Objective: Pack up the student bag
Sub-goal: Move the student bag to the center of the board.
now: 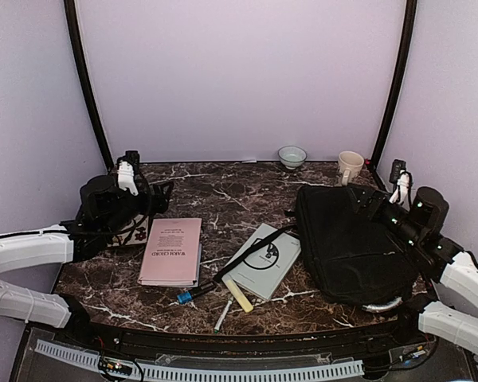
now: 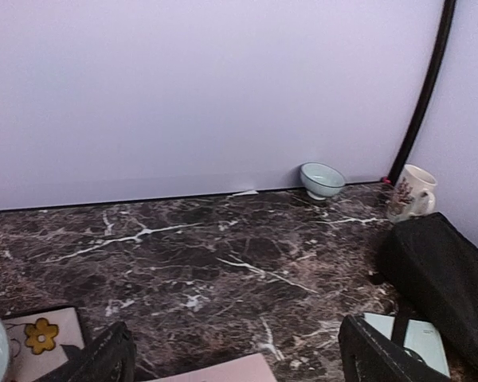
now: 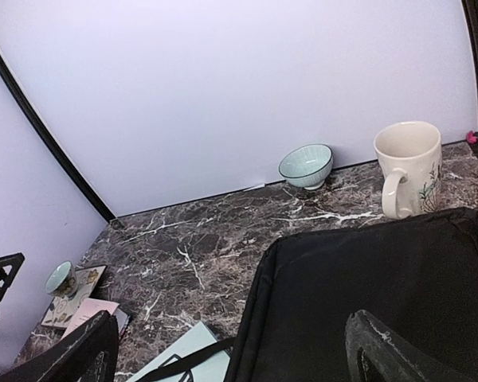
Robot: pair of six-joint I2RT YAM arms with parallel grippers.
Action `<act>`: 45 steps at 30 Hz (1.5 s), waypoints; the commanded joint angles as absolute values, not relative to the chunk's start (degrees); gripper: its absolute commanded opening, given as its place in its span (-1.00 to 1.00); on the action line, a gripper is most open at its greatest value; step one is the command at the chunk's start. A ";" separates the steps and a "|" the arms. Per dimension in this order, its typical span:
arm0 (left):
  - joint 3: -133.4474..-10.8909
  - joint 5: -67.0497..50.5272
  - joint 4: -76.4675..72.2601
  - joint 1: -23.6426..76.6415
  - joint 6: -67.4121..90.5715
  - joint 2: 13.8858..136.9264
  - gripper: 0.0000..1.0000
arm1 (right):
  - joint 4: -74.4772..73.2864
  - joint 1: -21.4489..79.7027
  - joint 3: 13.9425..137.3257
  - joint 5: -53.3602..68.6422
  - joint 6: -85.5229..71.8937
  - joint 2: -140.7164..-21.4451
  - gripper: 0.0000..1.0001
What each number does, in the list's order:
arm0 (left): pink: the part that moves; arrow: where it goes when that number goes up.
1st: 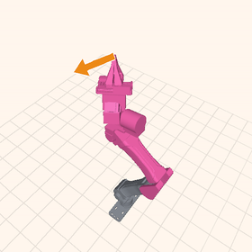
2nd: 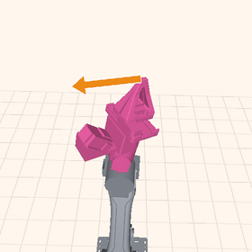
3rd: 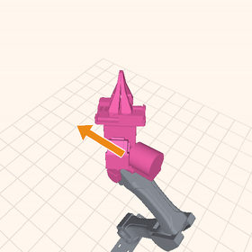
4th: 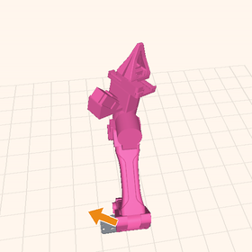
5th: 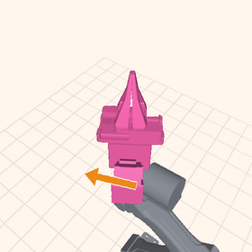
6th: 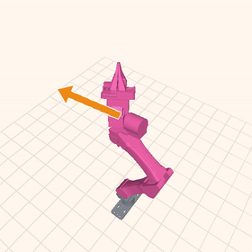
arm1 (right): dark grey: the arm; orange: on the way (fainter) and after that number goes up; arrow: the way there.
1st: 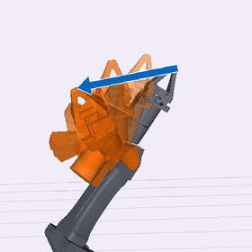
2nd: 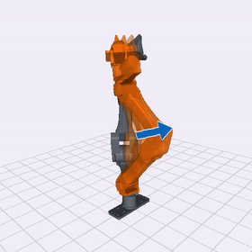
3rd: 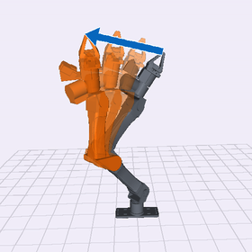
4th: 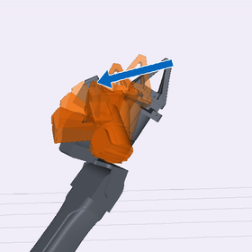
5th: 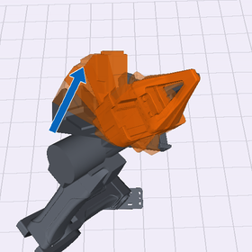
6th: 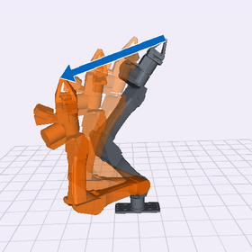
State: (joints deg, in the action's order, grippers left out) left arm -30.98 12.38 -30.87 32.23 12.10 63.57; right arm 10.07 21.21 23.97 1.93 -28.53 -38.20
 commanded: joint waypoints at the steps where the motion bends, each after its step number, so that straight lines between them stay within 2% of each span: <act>1: -34.97 11.64 -23.04 39.42 12.71 62.89 0.82 | 16.33 20.22 22.12 3.40 -28.74 -36.26 1.00; 6: -38.27 14.24 -21.39 48.49 11.11 66.20 0.81 | 17.10 19.79 21.16 4.87 -30.00 -34.82 1.00; 10: -39.81 14.92 -20.89 53.84 11.17 69.66 0.81 | 11.27 21.54 24.12 4.91 -29.76 -37.38 1.00; 19: -34.52 11.46 -30.00 60.21 17.90 76.69 0.71 | -6.12 37.62 31.56 -12.34 -30.05 -46.46 1.00; 29: -32.96 9.13 -33.24 62.84 19.57 81.21 0.67 | -23.58 52.06 36.53 -27.98 -42.45 -56.73 1.00; 35: -32.12 8.22 -35.30 62.93 18.51 82.75 0.67 | -31.03 59.68 41.07 -30.02 -46.30 -62.05 1.00; 40: -32.67 7.87 -34.39 62.91 18.47 83.09 0.66 | -40.32 70.47 48.96 -32.66 -50.42 -72.16 1.00; 45: -32.63 6.88 -34.83 62.93 19.14 83.80 0.66 | -52.79 73.93 55.54 -35.75 -56.39 -83.62 1.00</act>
